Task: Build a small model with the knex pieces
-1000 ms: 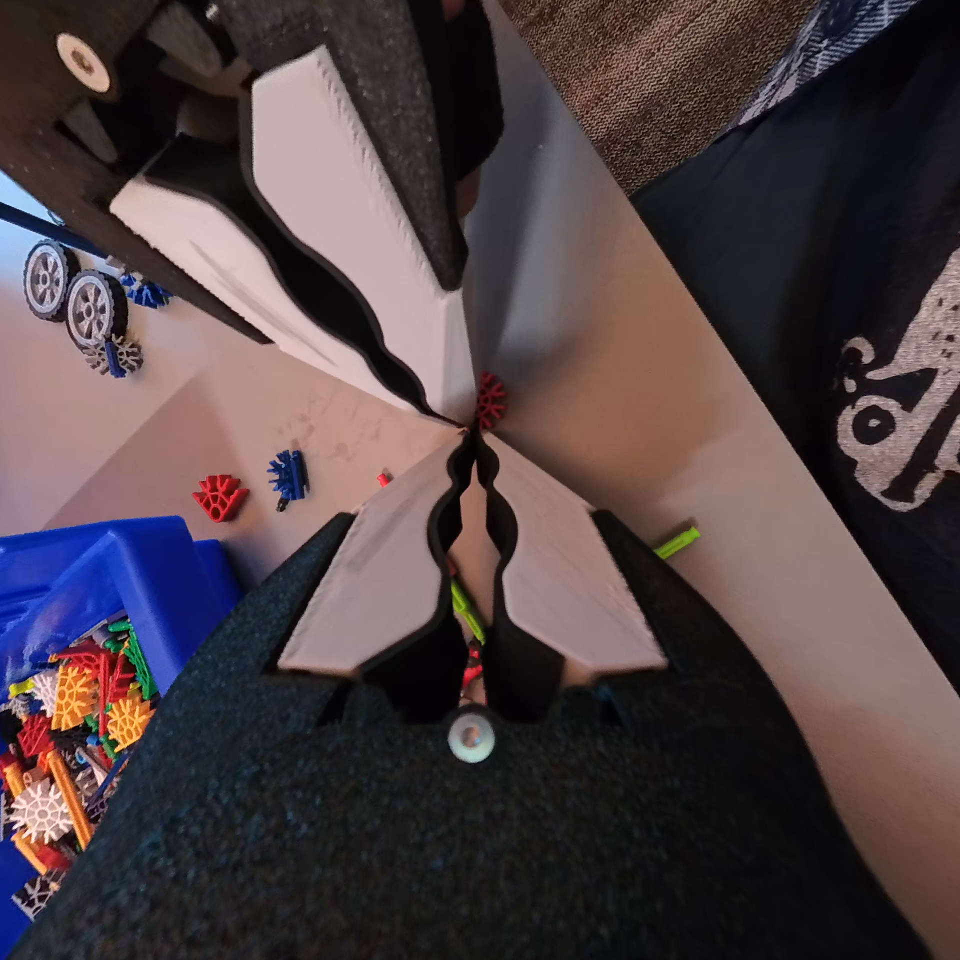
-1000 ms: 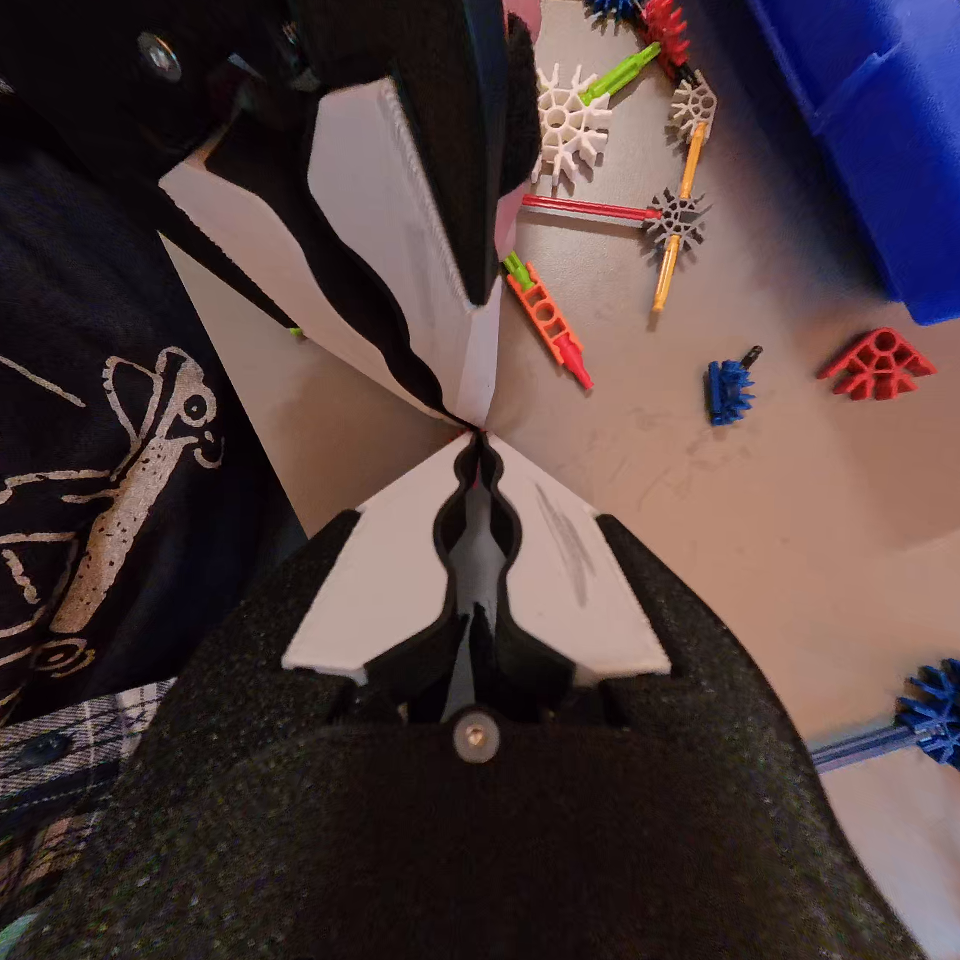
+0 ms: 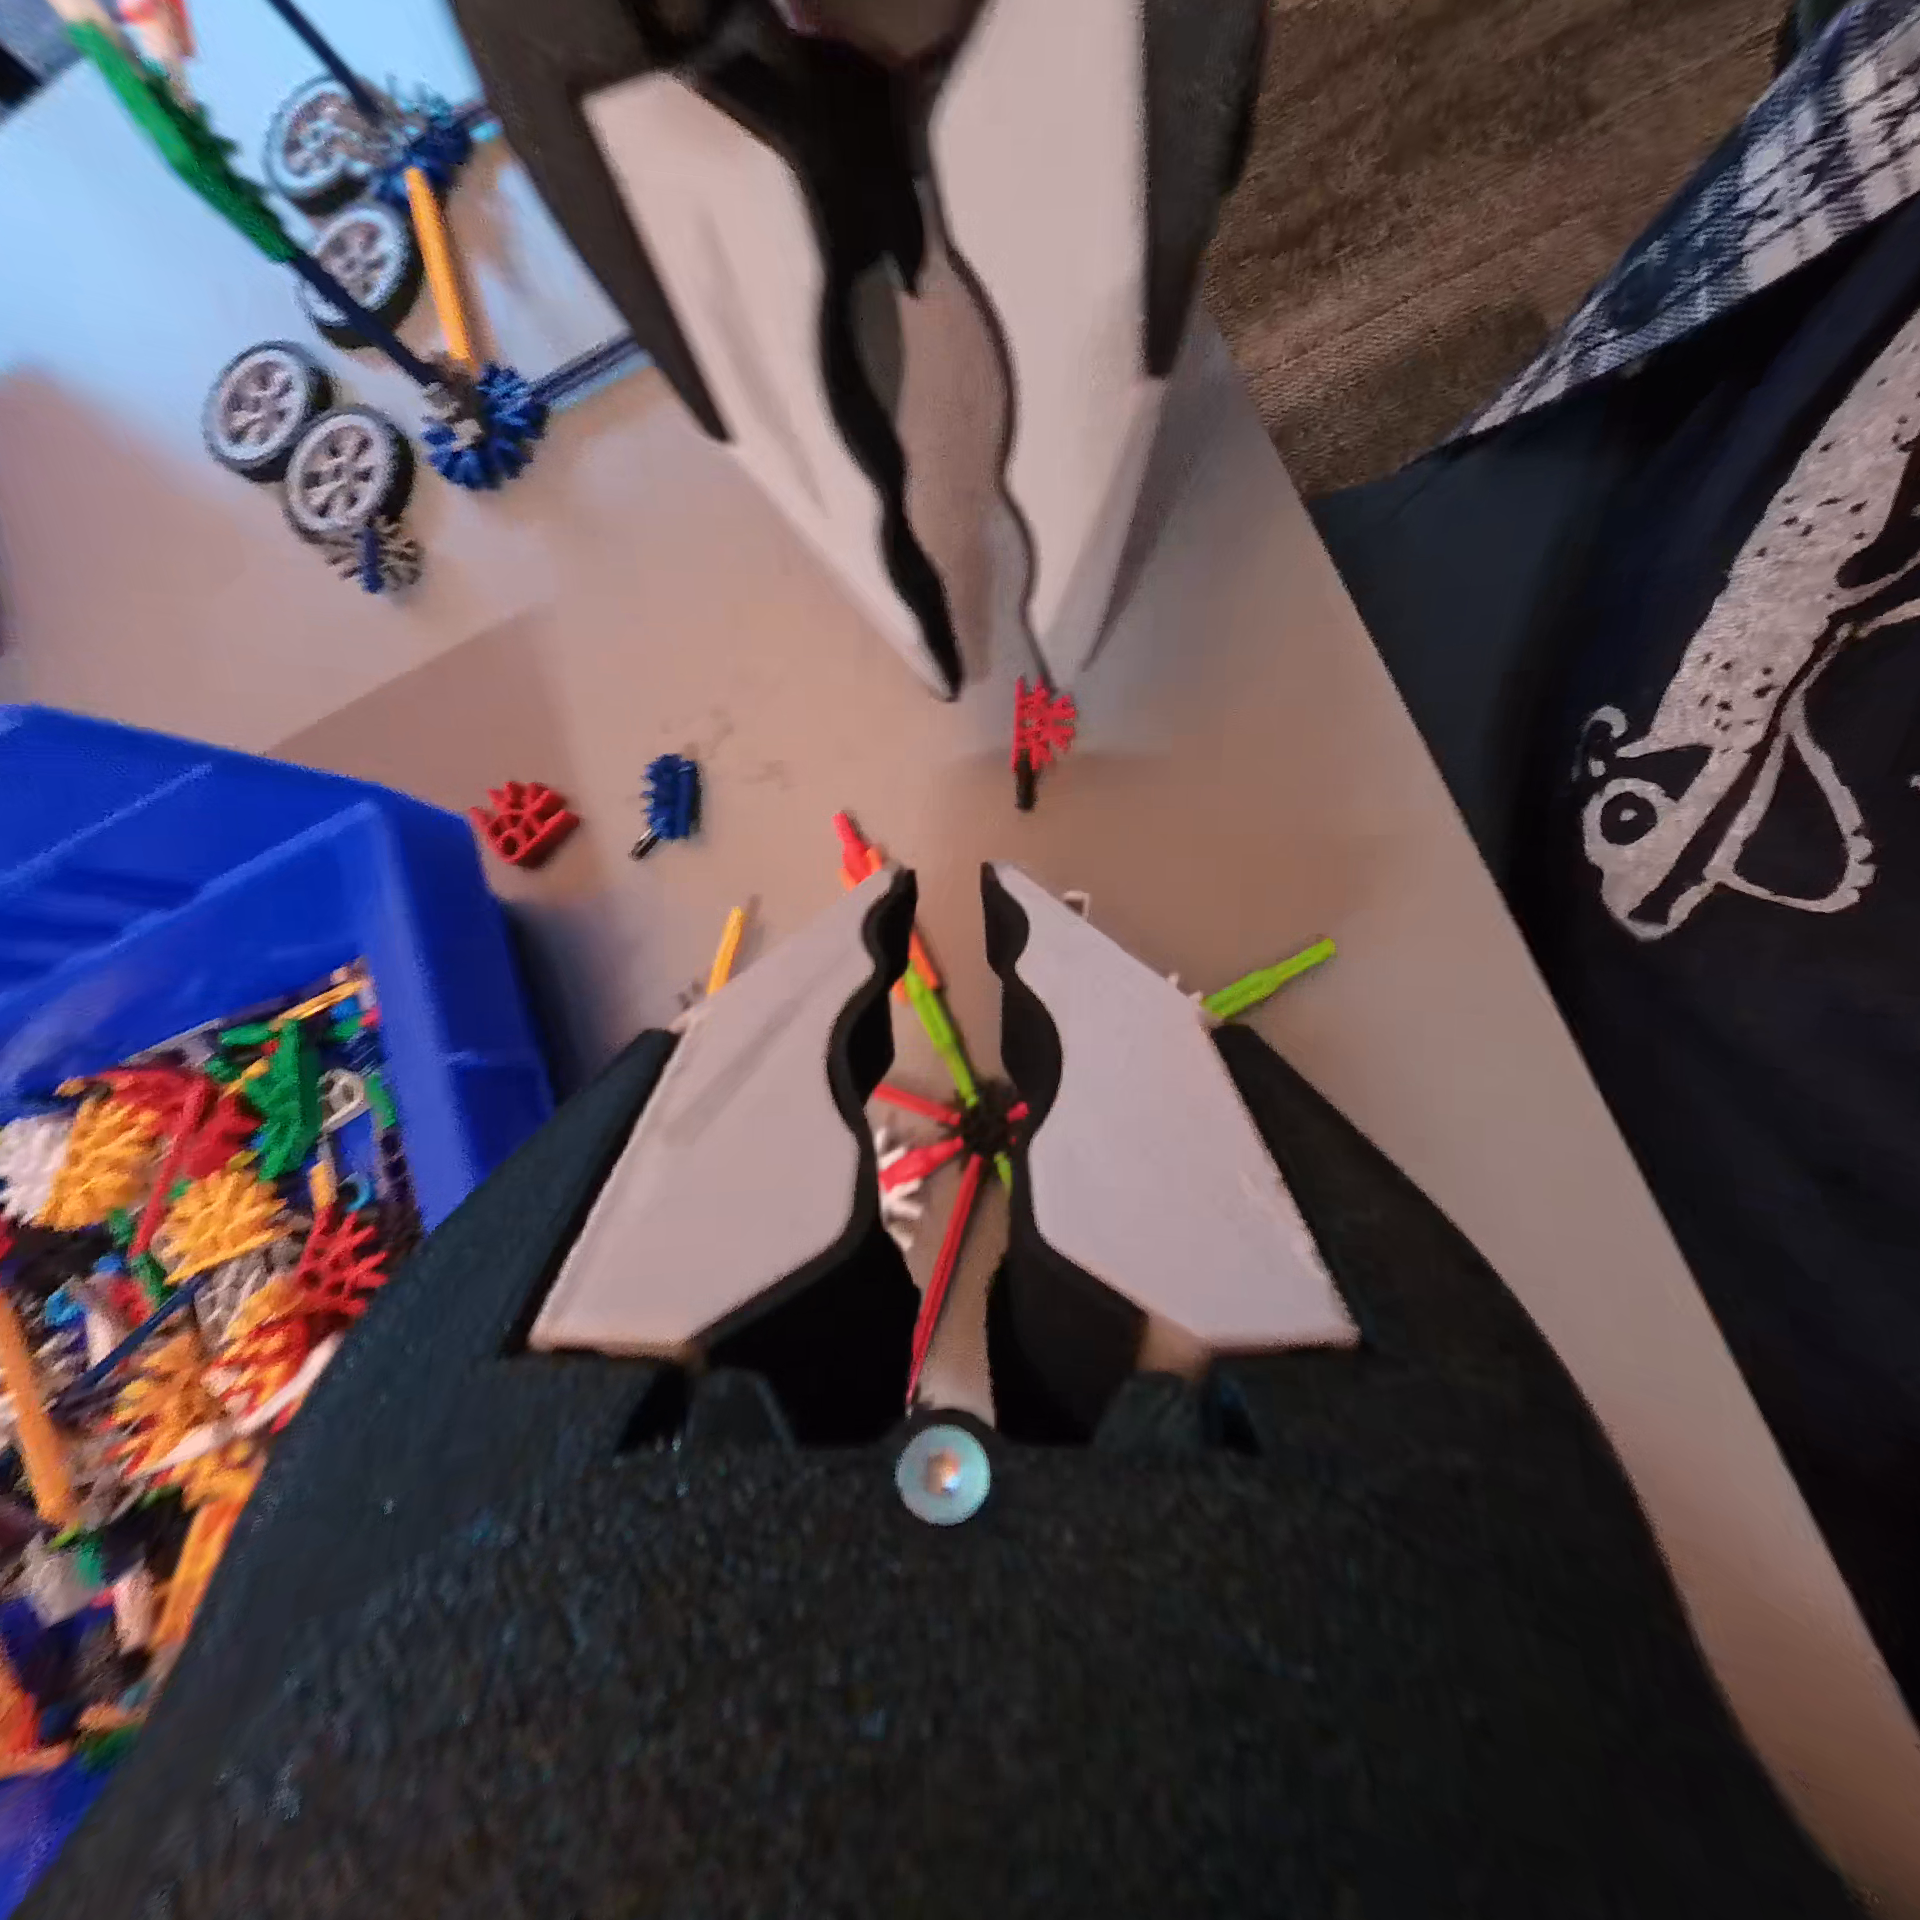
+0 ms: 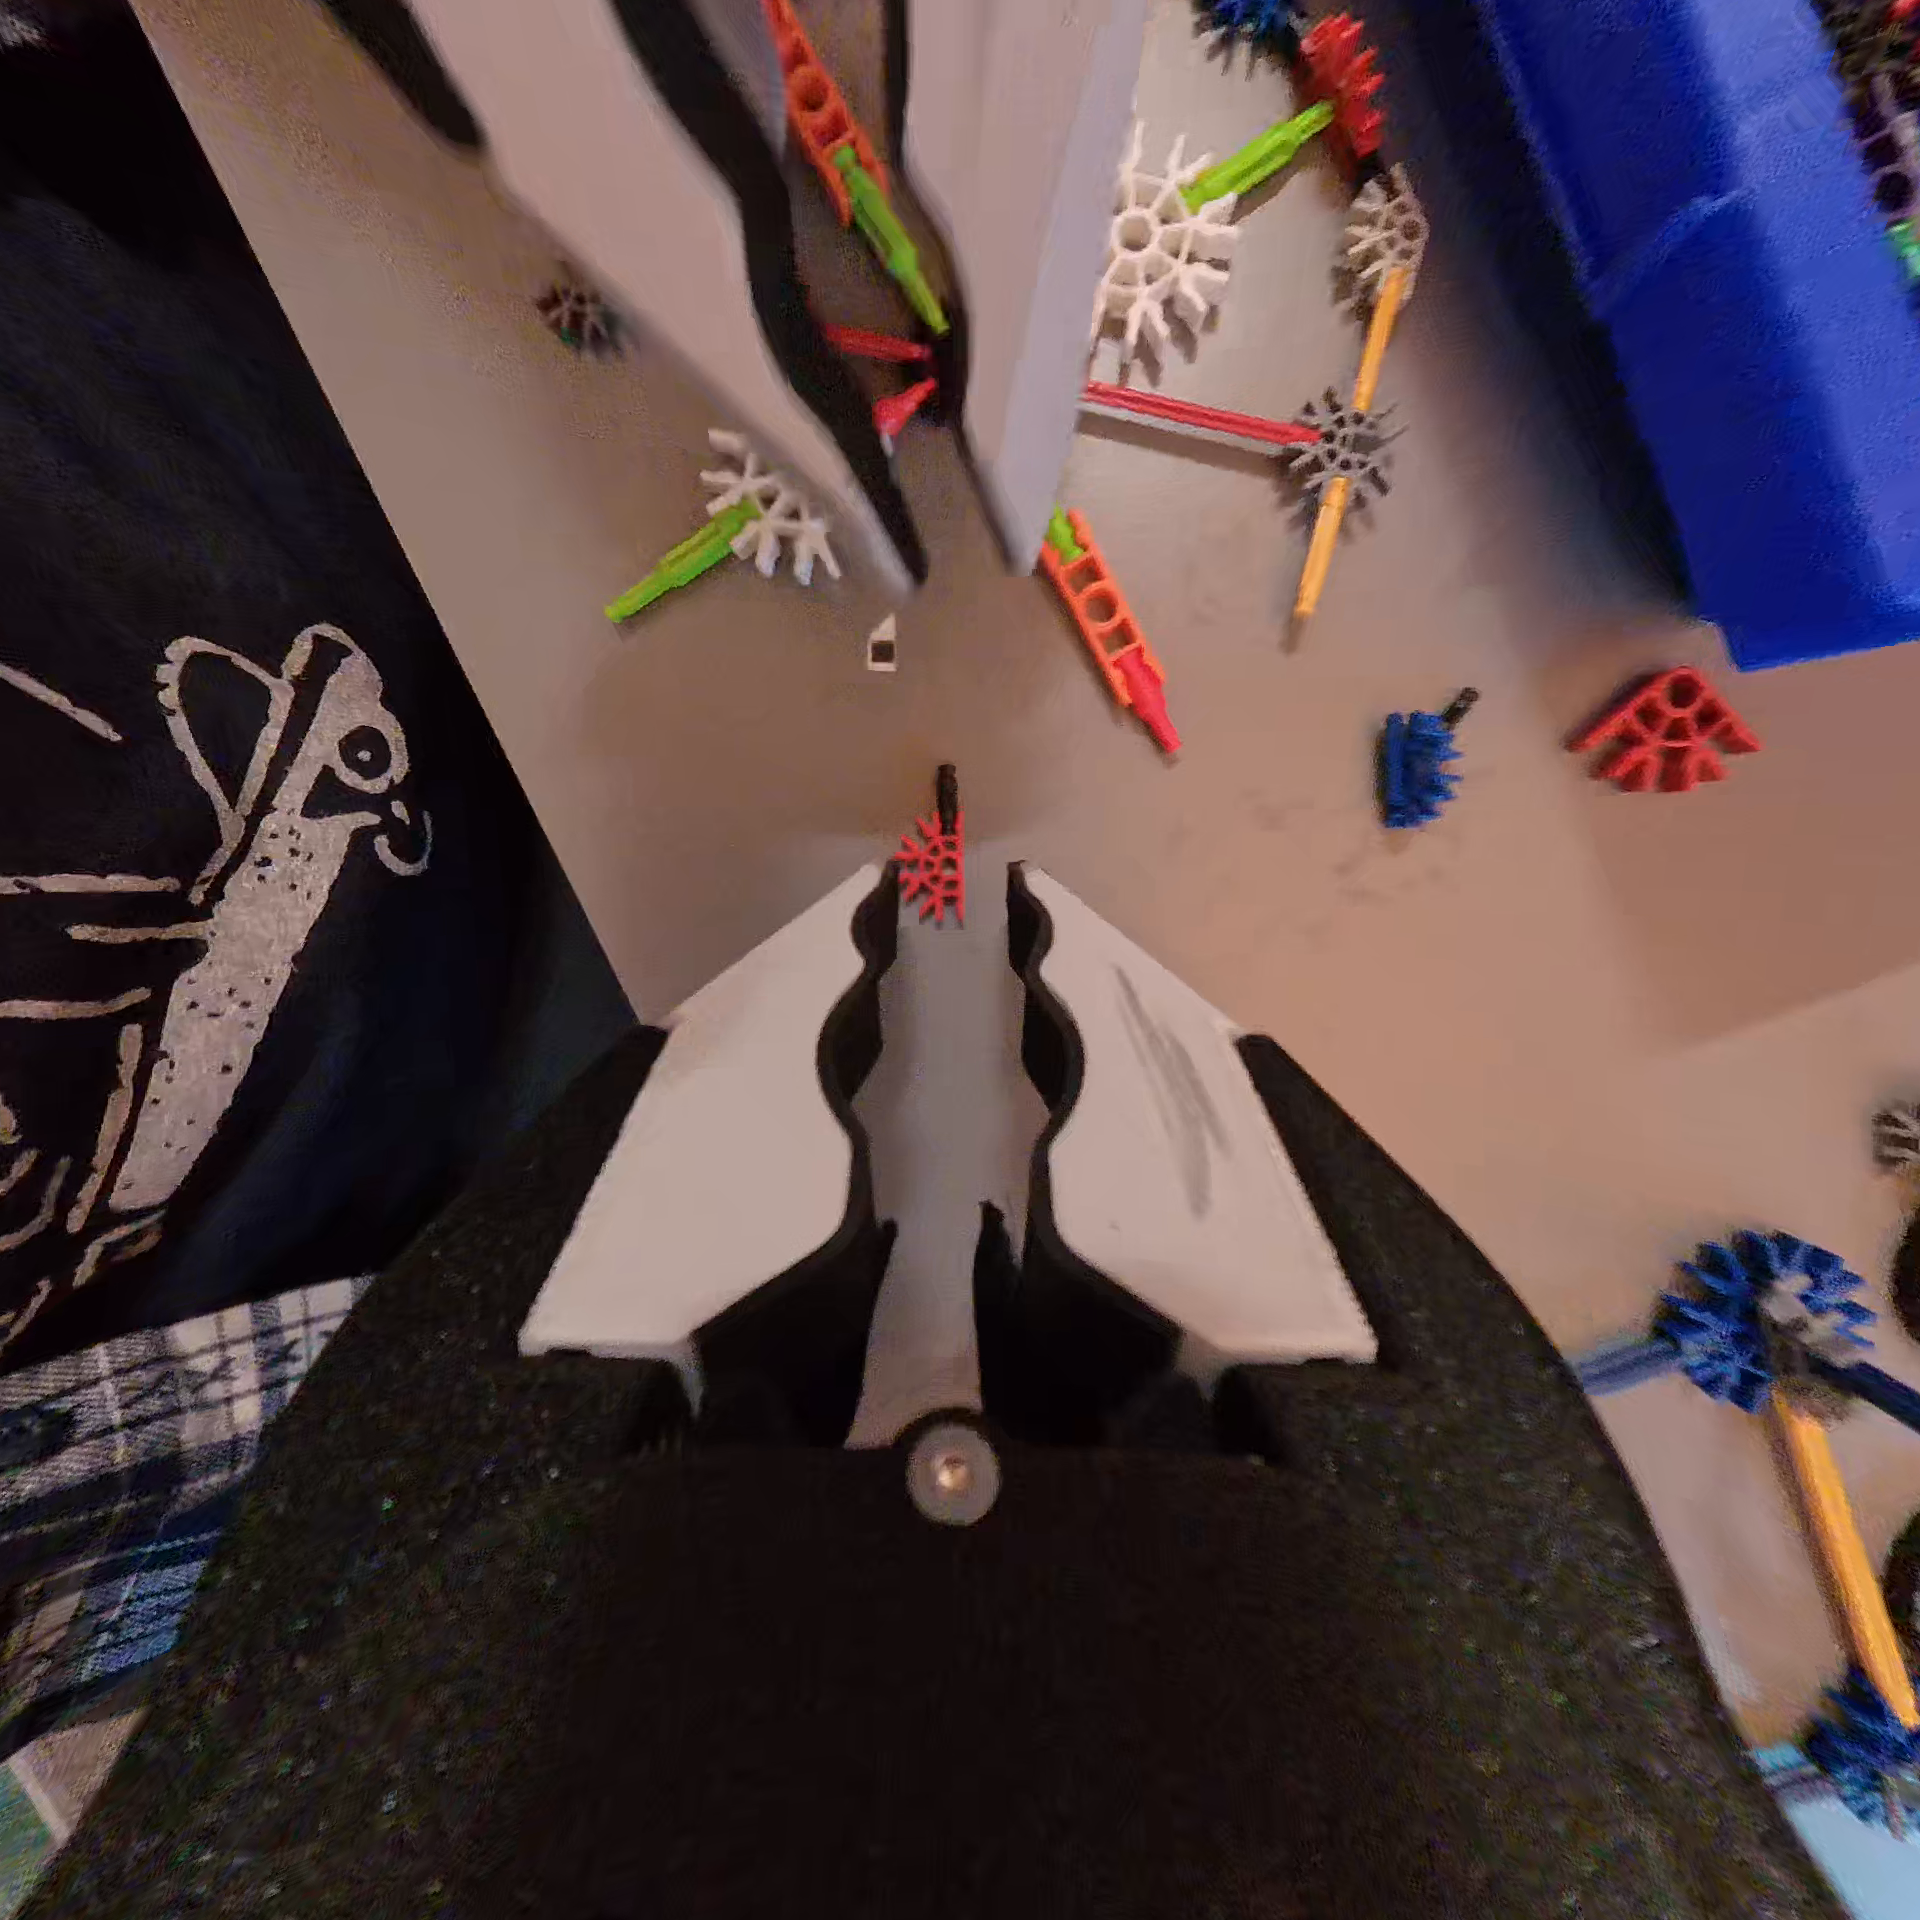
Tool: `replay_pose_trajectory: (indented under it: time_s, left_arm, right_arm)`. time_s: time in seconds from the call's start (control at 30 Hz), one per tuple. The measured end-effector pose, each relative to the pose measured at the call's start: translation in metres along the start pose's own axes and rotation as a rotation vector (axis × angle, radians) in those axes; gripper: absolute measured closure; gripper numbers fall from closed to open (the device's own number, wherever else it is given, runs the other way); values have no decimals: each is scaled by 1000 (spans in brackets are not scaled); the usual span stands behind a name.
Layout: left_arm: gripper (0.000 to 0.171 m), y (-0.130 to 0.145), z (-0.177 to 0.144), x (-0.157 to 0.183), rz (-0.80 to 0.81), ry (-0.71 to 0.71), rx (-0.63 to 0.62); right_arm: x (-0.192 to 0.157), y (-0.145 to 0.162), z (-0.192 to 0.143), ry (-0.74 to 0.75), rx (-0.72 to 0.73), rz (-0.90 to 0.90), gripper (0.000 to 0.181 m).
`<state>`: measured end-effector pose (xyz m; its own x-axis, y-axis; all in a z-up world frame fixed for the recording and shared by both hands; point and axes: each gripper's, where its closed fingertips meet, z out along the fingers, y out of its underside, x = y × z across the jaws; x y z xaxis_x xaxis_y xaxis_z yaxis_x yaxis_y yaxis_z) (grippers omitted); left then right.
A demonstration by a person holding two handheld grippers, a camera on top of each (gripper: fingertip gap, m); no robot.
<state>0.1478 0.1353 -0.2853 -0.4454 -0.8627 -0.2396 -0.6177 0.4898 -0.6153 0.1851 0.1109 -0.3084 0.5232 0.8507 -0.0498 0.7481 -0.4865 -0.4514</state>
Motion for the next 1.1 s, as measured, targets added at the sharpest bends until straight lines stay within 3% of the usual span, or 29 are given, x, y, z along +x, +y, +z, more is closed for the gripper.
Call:
replay_pose_trajectory:
  time_s: [0.2, 0.37, 0.43, 0.57, 0.73, 0.87, 0.97, 1.1]
  left_arm:
    - [159, 13, -32, -16, -32, -79, -24]
    - [158, 26, -50, -20, -26, -138, -74]
    - [155, 33, -58, -23, -39, -166, -84]
    - [154, 46, -78, -32, -85, -226, -76]
    - [155, 63, -101, -46, -134, -308, -72]
    - [154, 74, -111, -52, -170, -357, -54]
    - [154, 80, -117, -54, -205, -386, -29]
    - [155, 90, -128, -63, -225, -463, -11]
  right_arm:
    - [-4, 3, 17, 2, -29, -65, 169]
    - [-9, -7, 22, -2, -42, -246, 169]
    - [-10, -8, 22, -22, -62, -269, 156]
    - [-5, -21, 7, -36, 5, -238, 150]
    - [19, -74, -26, 8, 207, -182, 160]
    - [56, -120, -37, 113, 273, -188, 165]
    - [82, -158, -30, 137, 282, -208, 171]
    - [118, -198, 7, 127, 213, -271, 173]
